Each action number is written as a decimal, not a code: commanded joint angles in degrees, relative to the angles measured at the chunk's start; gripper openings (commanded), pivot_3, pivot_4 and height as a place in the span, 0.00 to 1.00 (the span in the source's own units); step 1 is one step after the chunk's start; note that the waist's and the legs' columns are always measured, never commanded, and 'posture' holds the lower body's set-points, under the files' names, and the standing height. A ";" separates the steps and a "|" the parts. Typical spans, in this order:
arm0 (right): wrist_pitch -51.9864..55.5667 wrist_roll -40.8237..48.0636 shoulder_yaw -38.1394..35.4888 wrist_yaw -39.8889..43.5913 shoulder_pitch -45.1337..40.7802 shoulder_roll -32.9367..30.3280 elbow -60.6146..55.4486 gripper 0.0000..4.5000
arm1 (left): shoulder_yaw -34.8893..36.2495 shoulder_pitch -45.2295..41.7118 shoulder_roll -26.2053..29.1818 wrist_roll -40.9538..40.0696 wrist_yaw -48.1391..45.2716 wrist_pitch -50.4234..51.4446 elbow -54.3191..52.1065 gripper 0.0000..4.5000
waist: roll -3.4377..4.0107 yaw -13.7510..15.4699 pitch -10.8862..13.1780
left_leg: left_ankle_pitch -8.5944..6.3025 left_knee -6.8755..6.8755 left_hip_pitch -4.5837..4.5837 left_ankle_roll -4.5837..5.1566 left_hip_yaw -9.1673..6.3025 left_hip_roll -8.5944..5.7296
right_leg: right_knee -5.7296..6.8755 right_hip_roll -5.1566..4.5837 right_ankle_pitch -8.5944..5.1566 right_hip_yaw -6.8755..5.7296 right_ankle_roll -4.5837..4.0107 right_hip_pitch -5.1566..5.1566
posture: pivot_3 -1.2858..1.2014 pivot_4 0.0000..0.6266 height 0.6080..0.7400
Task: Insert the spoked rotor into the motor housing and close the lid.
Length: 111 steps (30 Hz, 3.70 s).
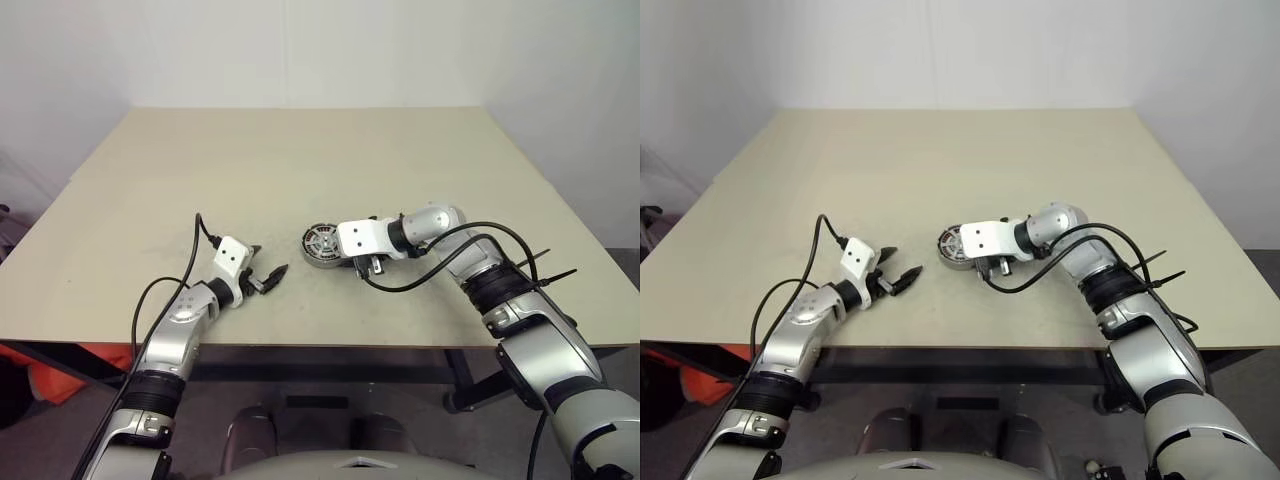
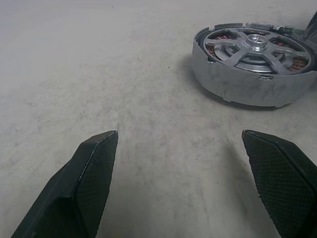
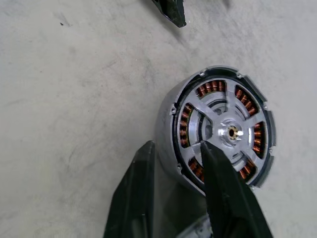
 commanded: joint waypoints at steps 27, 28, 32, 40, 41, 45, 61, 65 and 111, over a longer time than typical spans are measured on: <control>92.15 59.41 -62.82 -43.21 23.87 18.49 -29.60 0.79 | -2.13 -2.14 -0.71 0.07 -3.72 -0.06 0.40 0.95 | 0.07 0.29 -0.04 | 0.53 -1.26 1.35 -0.88 0.00 -0.10 | -0.44 0.01 -0.31 0.07 0.53 0.86 | 0.52 0.00 1.00; 92.81 59.83 -62.78 -43.59 24.15 18.62 -29.93 0.87 | -2.11 -2.15 -0.68 0.07 -3.79 -0.10 0.47 0.95 | 0.09 0.28 -0.05 | 0.55 -1.32 1.35 -0.92 0.00 -0.10 | -0.46 0.03 -0.31 0.07 0.53 0.82 | 0.52 0.00 1.00; 93.71 60.82 -62.62 -44.75 24.72 18.64 -29.56 0.96 | -2.13 -2.18 -0.56 0.10 -3.86 -0.11 0.55 0.95 | 0.13 0.34 -0.08 | 0.61 -1.49 1.31 -1.02 0.00 -0.10 | -0.66 0.04 -0.31 0.05 0.52 0.83 | 0.52 0.00 1.00; 88.59 57.60 -56.95 -46.70 24.77 18.64 -26.74 0.99 | -1.98 -2.09 -0.67 0.22 -3.40 -0.08 0.37 0.95 | 0.13 0.35 -0.08 | 0.60 -1.59 1.29 -1.01 0.00 -0.11 | -0.87 0.04 -0.29 0.03 0.51 0.88 | 0.52 0.00 1.00; 87.46 57.07 -56.21 -46.82 24.75 18.74 -25.74 0.99 | -1.92 -2.04 -0.66 0.21 -3.32 -0.09 0.31 0.95 | 0.13 0.35 -0.08 | 0.60 -1.59 1.30 -1.01 0.00 -0.11 | -0.87 0.04 -0.29 0.03 0.51 0.88 | 0.52 0.00 1.00; 84.07 56.70 -54.77 -47.05 23.91 19.24 -23.02 0.99 | -1.81 -1.89 -0.56 0.17 -3.10 -0.08 0.10 0.95 | 0.11 0.19 -0.09 | 0.60 -1.59 1.41 -1.00 0.00 -0.11 | -0.90 0.03 -0.30 0.04 0.52 0.99 | 0.52 0.00 1.00; 66.37 53.29 -50.99 -50.02 17.49 22.04 -12.09 0.99 | -1.61 -1.59 -0.23 -0.04 -2.94 0.52 -0.59 0.95 | 0.10 -0.04 -0.10 | 0.62 -1.56 1.56 -1.02 0.00 -0.08 | -0.90 0.03 -0.28 0.03 0.57 1.03 | 0.52 0.00 1.00; 62.01 53.60 -51.10 -49.64 15.60 22.76 -8.64 0.99 | -1.57 -1.57 -0.14 -0.05 -2.91 0.64 -0.73 0.95 | 0.10 0.06 -0.10 | 0.62 -1.56 1.51 -1.02 0.00 -0.09 | -0.90 0.03 -0.28 0.03 0.57 1.02 | 0.52 0.00 1.00; 25.86 26.37 -18.01 -36.95 8.98 22.26 -1.97 0.99 | -1.05 -1.47 0.24 -0.07 -2.21 0.38 -0.94 0.95 | 0.09 -0.04 -0.08 | 0.60 -1.79 1.23 -1.00 0.01 -0.11 | -0.97 0.04 -0.08 0.01 0.13 0.77 | 0.52 0.00 1.00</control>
